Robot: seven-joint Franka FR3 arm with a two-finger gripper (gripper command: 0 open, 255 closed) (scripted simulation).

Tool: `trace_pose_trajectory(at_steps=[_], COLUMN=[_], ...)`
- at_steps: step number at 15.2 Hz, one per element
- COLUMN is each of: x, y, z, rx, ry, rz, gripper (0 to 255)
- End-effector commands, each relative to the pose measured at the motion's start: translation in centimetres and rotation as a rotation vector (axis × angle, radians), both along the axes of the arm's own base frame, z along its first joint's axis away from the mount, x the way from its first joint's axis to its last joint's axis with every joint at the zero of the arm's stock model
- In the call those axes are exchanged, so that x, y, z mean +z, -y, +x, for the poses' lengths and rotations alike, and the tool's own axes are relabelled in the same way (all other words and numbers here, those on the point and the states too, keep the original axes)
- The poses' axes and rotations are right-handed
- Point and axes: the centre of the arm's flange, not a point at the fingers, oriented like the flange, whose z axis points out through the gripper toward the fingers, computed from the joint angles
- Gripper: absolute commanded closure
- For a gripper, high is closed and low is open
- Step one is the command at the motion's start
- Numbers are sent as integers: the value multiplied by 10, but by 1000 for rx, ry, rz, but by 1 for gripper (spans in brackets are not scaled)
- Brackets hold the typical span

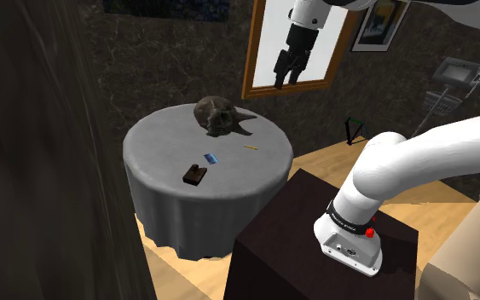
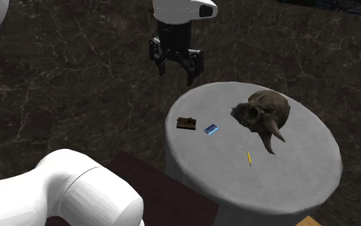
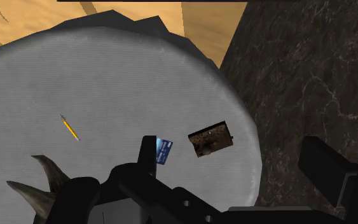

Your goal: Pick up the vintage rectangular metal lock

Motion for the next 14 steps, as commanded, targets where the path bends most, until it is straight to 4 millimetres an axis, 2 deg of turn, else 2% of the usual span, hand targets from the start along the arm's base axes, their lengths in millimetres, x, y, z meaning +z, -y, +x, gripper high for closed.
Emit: trace_pose_trajectory(at_steps=[1, 14], x=[0, -136], y=[0, -36], z=[0, 102], rx=[0, -24], ry=[0, -18], rz=[0, -13], gripper=[0, 0])
